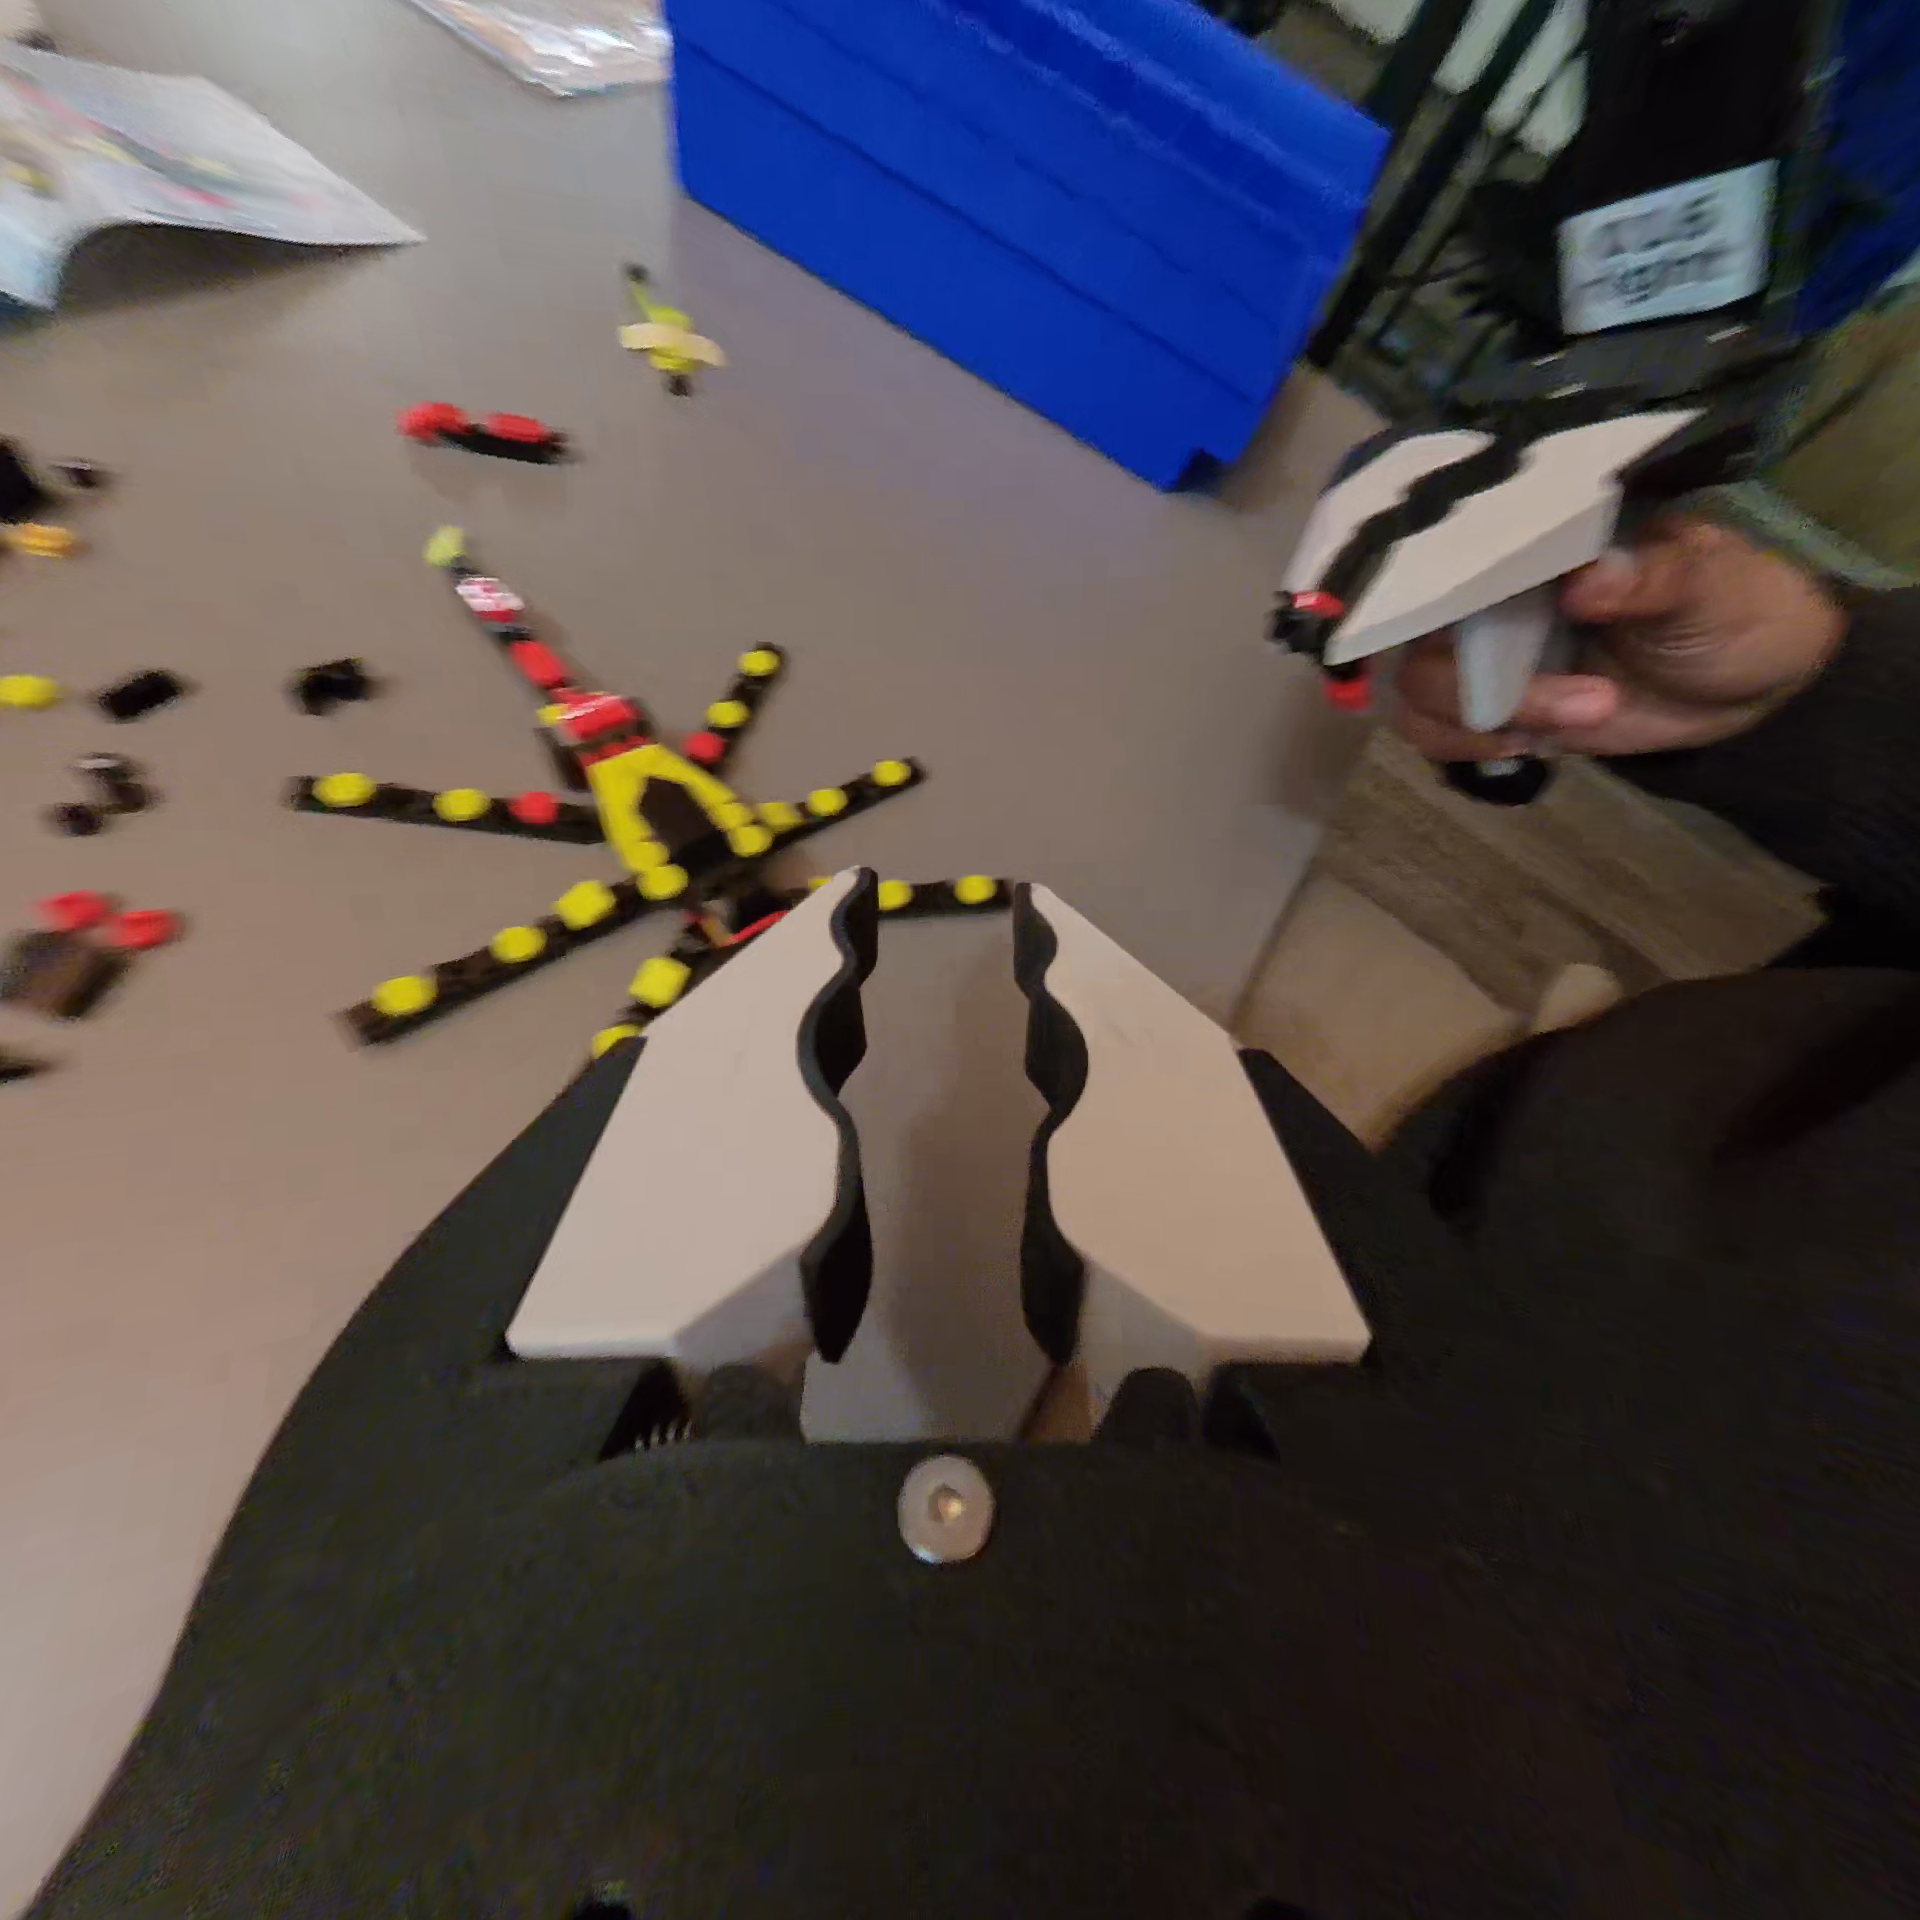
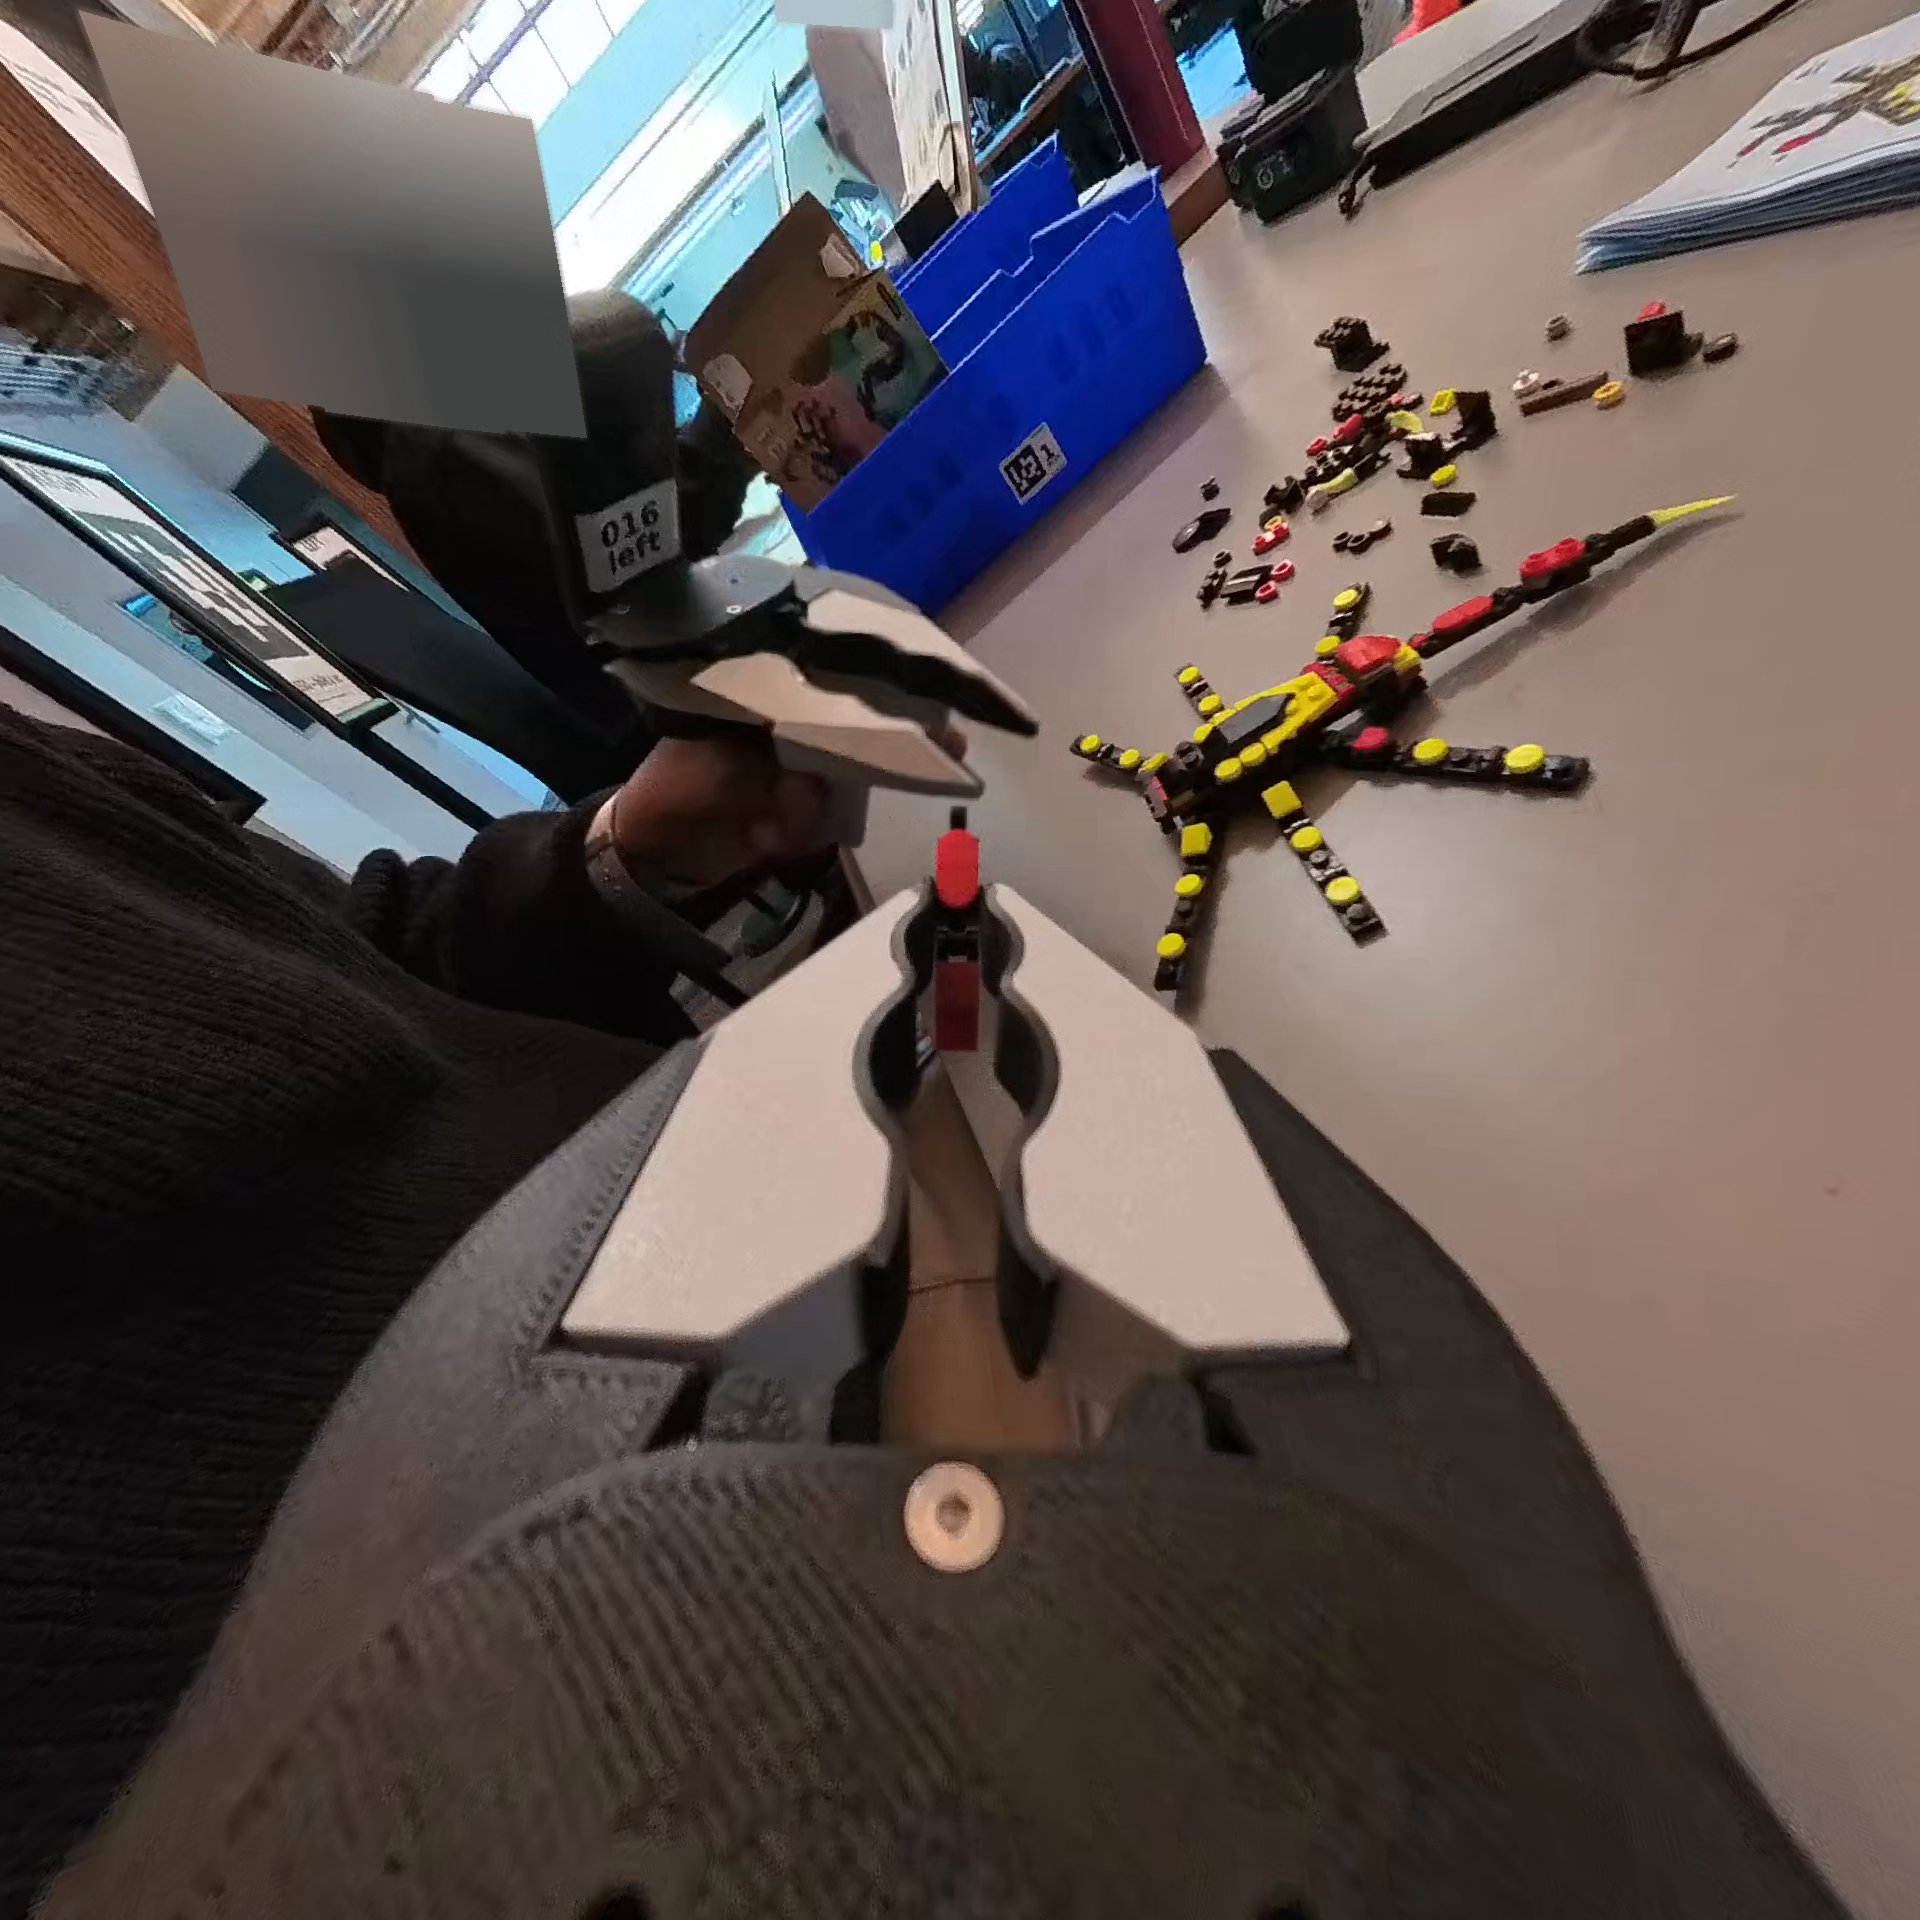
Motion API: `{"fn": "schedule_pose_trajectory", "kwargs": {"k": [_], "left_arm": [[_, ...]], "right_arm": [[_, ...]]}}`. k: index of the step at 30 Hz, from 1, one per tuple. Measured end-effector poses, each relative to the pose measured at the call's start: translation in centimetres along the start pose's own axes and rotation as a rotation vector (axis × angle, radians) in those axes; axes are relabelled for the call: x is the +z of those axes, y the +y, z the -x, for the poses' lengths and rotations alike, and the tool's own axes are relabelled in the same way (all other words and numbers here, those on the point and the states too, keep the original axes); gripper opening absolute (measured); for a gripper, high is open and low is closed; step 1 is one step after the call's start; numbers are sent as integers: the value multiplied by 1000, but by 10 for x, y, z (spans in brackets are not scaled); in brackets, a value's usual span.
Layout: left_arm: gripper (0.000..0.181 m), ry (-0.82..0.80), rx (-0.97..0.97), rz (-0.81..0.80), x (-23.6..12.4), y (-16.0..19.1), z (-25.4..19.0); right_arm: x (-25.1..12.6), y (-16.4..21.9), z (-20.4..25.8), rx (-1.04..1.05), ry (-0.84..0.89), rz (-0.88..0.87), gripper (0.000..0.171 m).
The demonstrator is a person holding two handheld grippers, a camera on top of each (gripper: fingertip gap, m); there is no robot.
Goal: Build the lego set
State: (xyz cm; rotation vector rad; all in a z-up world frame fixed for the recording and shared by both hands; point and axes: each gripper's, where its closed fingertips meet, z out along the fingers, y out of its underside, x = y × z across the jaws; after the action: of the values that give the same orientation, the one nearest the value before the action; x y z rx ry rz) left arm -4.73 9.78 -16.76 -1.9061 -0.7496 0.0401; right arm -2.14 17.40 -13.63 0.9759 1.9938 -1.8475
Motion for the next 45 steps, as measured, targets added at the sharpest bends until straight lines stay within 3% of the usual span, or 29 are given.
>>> {"fn": "schedule_pose_trajectory", "kwargs": {"k": [6,26,31,45], "left_arm": [[30,-126,36,89,1,15,27],[33,-44,6,106,9,20,13],[25,5,-43,122,10,23,9],[37,-137,-56,158,9,29,35]], "right_arm": [[0,0,1,55,-23,-11,5],[-6,-6,-12,120,-5,-56,5],[-8,-8,-15,157,-7,-76,5],[-9,-12,-24,254,-7,-115,5]]}}
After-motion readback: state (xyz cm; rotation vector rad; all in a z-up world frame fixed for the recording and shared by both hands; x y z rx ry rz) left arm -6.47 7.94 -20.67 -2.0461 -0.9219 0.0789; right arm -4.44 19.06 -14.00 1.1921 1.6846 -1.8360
